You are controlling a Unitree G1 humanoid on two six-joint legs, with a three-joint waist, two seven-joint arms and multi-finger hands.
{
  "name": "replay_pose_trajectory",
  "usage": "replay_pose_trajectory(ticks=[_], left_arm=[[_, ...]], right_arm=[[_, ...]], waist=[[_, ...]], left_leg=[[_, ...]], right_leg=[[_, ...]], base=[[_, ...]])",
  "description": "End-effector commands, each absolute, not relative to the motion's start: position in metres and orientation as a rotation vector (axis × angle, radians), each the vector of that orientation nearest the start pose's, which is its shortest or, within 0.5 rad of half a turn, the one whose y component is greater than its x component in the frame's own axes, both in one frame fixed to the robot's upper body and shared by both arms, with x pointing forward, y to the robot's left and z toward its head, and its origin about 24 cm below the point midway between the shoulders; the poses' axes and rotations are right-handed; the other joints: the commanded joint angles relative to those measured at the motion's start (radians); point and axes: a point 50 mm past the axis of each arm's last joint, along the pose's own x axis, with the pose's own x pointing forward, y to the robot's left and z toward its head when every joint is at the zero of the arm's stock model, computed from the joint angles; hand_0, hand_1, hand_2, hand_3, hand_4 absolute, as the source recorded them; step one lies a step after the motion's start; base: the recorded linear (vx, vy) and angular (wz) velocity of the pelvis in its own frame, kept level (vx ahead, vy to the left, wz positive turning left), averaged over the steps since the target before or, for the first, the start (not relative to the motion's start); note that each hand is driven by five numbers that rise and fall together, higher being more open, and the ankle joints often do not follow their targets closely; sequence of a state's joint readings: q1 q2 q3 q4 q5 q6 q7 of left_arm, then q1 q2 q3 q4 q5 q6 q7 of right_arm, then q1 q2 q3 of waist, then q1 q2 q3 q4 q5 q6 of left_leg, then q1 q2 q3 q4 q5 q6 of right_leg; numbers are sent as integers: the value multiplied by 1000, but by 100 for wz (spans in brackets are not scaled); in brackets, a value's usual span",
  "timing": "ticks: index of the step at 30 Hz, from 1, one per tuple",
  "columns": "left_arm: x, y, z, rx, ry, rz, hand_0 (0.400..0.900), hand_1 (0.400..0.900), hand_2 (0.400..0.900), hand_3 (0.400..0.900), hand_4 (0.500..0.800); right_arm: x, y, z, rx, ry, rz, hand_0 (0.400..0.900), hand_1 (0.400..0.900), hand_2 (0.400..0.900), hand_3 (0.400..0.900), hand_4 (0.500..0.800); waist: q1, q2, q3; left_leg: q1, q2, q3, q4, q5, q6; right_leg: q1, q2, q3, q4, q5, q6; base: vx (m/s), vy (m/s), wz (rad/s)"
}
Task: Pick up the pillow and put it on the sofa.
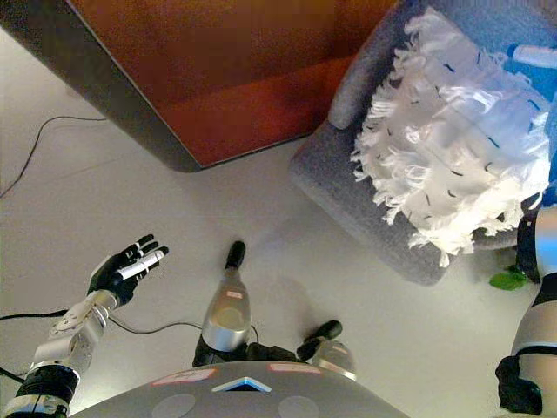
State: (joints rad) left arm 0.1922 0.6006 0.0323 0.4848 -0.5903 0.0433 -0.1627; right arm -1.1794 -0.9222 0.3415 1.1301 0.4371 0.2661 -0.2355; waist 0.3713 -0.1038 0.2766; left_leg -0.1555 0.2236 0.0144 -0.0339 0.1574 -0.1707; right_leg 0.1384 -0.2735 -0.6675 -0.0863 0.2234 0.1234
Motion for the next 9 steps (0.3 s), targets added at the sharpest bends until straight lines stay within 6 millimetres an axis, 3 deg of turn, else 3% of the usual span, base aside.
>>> replay_pose_trajectory(ticks=[1,3,9], left_arm=[[177,312,-27,58,536,57,900,900,900,900,800],[174,311,-31,64,551,55,900,900,900,900,800],[169,298,-45,36,563,28,900,900,900,900,800]], right_arm=[[332,-380,331,-440,-309,-846,900,900,900,900,800],[337,-369,324,-408,-346,-794,900,900,900,900,800],[340,-325,272,-419,-459,-549,900,900,900,900,800]], waist=[[38,-14,-95],[25,-13,-109],[-54,-7,-136]], left_leg=[[98,8,32,18,-115,3],[112,6,42,17,-120,6],[155,-20,99,50,-149,45]], right_leg=[[10,-70,44,40,-47,138],[15,-74,49,43,-46,138],[-4,-116,83,77,-6,138]], base=[[81,98,-16],[51,123,-19],[-54,160,-34]])
